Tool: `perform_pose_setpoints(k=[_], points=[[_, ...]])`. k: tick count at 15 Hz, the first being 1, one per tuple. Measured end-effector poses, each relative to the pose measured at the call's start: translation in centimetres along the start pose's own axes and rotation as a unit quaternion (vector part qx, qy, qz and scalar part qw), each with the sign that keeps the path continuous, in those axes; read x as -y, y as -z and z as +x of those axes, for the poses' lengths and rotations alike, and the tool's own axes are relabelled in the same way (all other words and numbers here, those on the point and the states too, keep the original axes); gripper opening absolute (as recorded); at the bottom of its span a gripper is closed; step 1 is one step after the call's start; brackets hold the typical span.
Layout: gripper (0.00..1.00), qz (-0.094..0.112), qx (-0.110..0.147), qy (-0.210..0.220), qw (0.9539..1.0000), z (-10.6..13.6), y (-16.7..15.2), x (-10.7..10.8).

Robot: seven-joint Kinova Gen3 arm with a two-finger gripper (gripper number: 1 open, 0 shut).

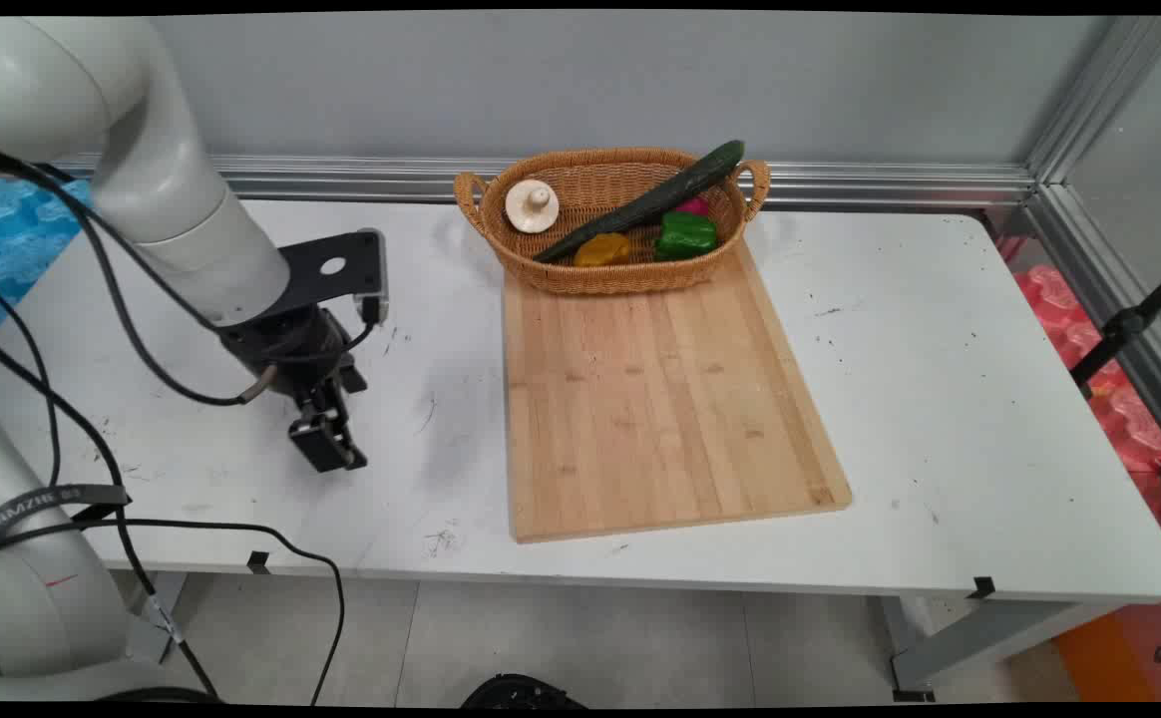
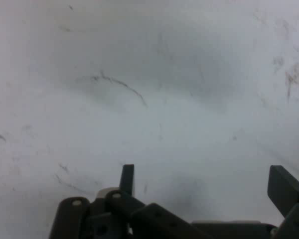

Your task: Pick up the cucumber from the vegetable basket

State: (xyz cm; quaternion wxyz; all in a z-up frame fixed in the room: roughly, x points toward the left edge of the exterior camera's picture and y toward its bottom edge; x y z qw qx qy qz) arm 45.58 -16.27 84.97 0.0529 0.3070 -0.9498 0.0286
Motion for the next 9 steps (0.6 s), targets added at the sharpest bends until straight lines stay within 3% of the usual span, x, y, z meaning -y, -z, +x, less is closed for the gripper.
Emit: perform_pose_setpoints(k=[5, 9], points=[[1.0, 0.01, -0.026, 0.001, 0.9996, 3.0, -0.2, 1.5], [1.0, 0.023, -0.055, -0.001, 0.9982, 6.9, 0.1, 3.4]])
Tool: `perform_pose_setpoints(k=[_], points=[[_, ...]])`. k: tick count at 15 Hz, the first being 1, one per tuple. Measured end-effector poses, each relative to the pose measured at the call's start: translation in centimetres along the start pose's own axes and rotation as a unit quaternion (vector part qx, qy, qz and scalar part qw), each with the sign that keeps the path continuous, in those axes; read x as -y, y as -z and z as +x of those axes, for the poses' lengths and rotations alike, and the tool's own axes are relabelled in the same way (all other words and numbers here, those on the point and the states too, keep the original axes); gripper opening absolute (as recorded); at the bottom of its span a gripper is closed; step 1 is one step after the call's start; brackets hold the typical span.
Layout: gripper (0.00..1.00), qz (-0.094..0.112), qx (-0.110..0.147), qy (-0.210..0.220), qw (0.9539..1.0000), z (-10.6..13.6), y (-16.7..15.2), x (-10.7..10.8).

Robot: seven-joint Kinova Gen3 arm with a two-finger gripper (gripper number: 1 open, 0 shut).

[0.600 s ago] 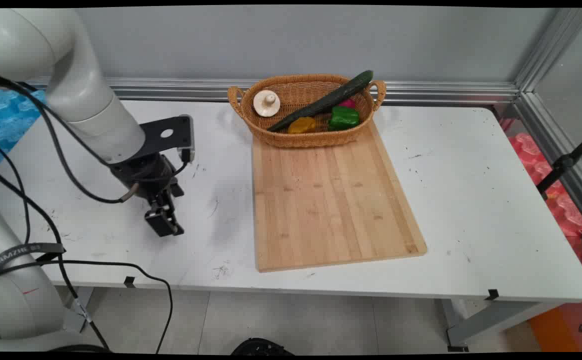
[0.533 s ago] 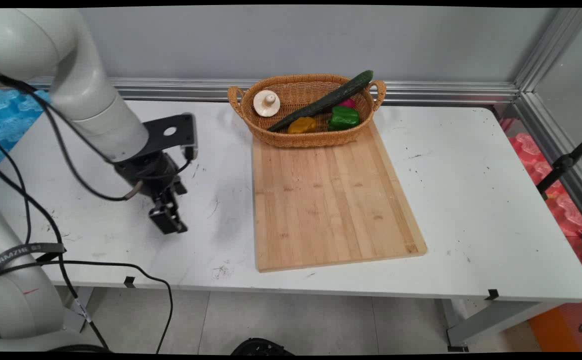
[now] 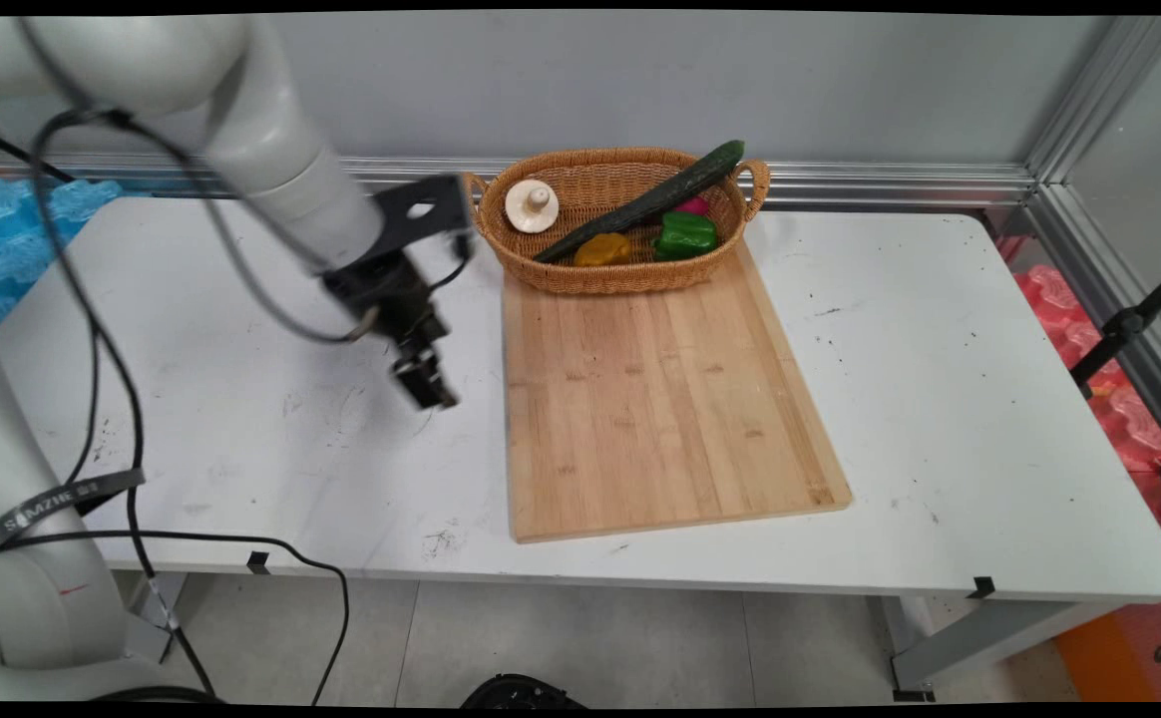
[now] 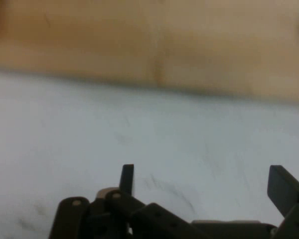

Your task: Pick up the cucumber from the vegetable basket

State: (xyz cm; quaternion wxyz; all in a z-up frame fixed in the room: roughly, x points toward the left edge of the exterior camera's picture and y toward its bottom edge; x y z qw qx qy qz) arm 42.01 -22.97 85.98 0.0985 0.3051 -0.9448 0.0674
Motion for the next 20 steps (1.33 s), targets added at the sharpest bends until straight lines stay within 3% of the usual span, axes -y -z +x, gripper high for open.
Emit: perform_pose_setpoints(k=[4, 9, 14, 20], points=[[1.0, 0.025, -0.048, -0.004, 0.9985, 5.7, 0.2, 3.3], [1.0, 0.063, -0.101, -0.011, 0.9928, 11.3, 0.1, 8.5], [1.0, 0.085, -0.128, -0.022, 0.9879, 14.1, -0.9, 12.3], [1.0, 0.093, -0.15, -0.028, 0.9839, 15.9, -3.2, 15.8]])
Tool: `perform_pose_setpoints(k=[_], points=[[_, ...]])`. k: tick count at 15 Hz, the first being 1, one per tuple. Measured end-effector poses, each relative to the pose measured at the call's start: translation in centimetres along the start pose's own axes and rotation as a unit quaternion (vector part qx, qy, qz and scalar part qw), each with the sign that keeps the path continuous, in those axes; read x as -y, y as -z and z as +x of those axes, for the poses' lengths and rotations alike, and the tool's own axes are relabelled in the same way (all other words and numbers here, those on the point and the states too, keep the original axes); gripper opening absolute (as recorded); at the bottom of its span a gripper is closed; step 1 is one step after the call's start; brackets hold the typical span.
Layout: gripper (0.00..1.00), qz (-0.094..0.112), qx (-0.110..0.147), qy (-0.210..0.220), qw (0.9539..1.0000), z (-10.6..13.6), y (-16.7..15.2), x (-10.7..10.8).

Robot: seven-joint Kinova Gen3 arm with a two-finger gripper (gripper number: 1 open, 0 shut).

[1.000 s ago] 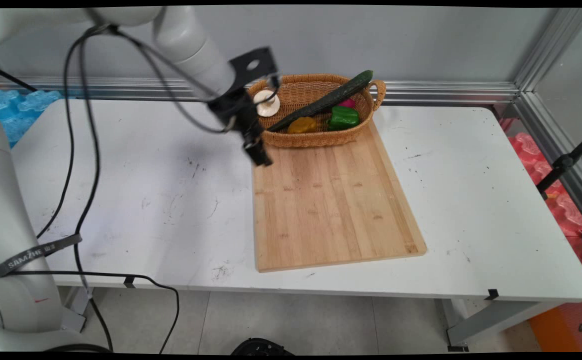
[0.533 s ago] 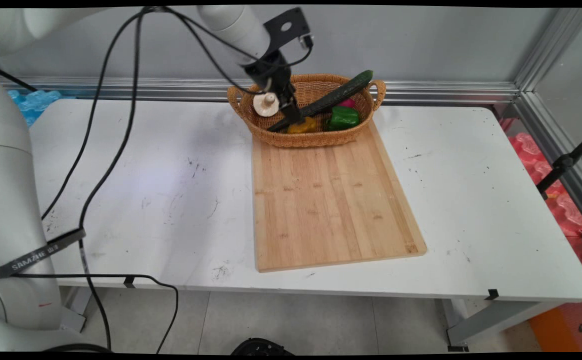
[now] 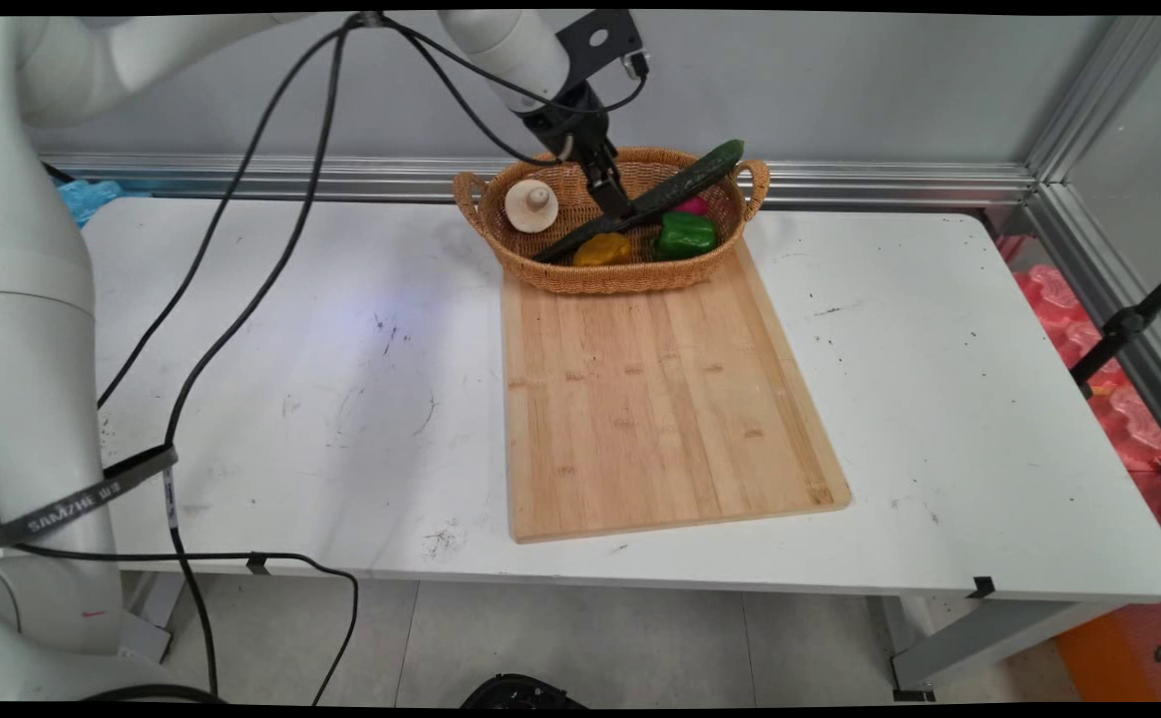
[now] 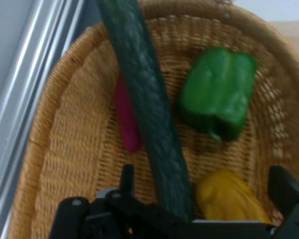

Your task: Pick up the cucumber from the vegetable basket

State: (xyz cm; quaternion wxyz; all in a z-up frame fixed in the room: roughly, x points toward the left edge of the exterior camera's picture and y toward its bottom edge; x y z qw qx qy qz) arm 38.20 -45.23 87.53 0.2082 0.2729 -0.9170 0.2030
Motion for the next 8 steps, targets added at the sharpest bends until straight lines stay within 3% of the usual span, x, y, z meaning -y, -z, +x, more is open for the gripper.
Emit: perform_pose_setpoints(k=[8], points=[[1.0, 0.004, -0.016, 0.005, 0.9998, -0.5, -4.1, 2.4]])
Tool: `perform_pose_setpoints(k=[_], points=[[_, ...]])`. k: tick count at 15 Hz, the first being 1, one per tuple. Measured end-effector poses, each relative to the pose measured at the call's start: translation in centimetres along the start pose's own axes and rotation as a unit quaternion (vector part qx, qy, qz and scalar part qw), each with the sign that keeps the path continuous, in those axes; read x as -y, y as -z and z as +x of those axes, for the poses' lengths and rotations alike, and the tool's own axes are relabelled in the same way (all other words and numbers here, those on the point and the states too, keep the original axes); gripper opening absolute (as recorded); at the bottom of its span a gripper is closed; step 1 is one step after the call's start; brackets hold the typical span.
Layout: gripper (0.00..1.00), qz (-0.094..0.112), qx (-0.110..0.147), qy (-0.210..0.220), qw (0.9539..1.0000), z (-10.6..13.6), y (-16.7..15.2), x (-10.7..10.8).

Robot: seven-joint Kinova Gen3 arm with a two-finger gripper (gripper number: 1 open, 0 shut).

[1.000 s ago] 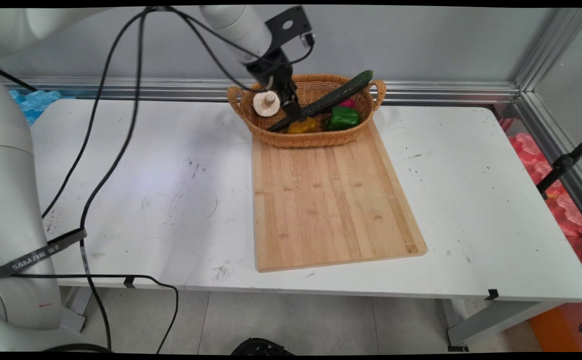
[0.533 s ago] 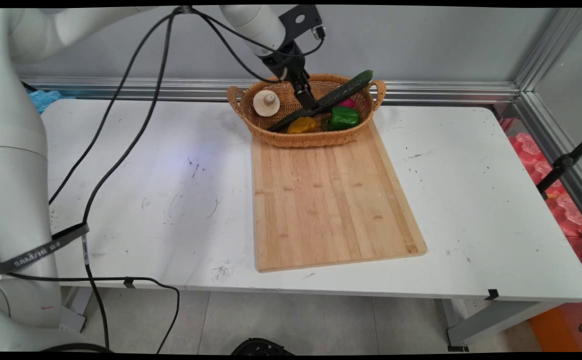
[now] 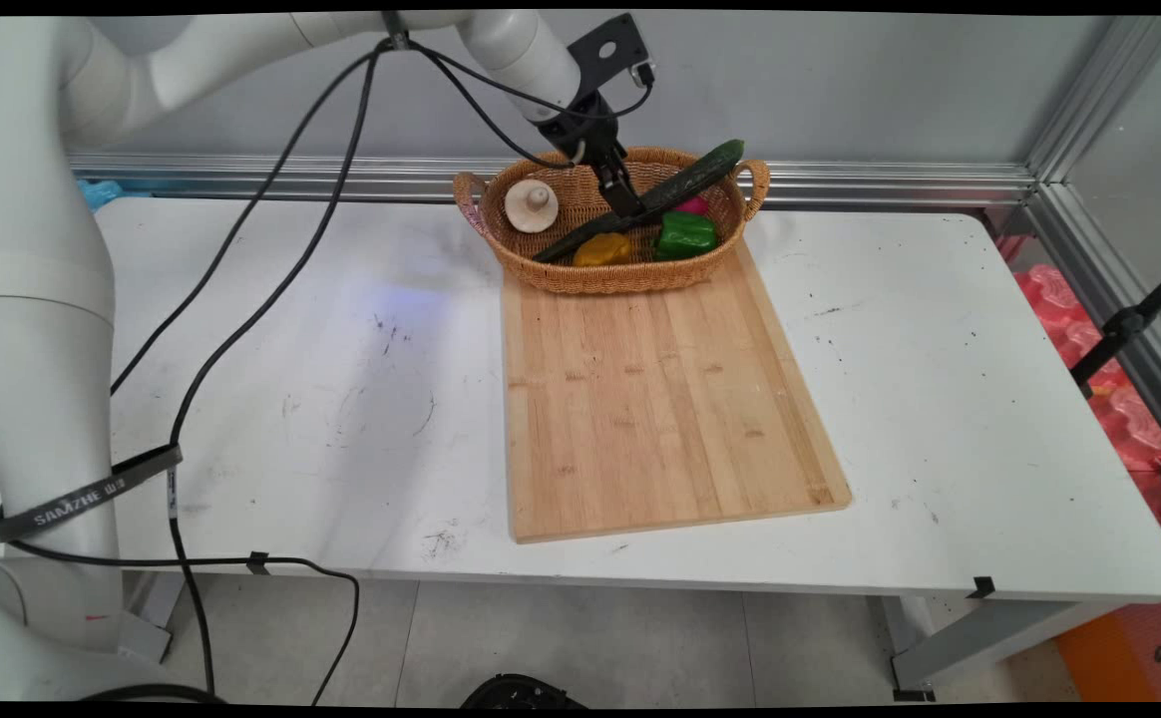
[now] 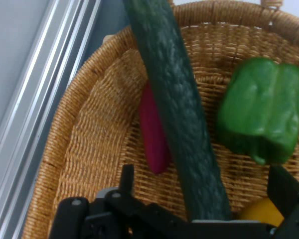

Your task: Pick up the cucumber from the vegetable basket

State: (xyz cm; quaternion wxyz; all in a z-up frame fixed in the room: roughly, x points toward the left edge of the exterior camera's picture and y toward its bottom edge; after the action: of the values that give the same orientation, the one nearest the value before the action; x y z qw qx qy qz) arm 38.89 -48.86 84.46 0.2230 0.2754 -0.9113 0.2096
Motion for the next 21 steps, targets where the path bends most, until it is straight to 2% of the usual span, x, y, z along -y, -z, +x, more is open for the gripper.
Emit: perform_pose_setpoints(k=[5, 15, 16, 21], points=[[1.0, -0.002, -0.007, 0.002, 1.0, -0.6, -2.2, 1.0], [1.0, -0.01, -0.012, 0.02, 0.9997, -1.7, -5.0, 1.5], [0.0, -0.011, -0.011, 0.022, 0.9996, -1.8, -5.2, 1.5], [0.0, -0.018, -0.012, 0.033, 0.9992, -2.0, -6.1, 1.4]])
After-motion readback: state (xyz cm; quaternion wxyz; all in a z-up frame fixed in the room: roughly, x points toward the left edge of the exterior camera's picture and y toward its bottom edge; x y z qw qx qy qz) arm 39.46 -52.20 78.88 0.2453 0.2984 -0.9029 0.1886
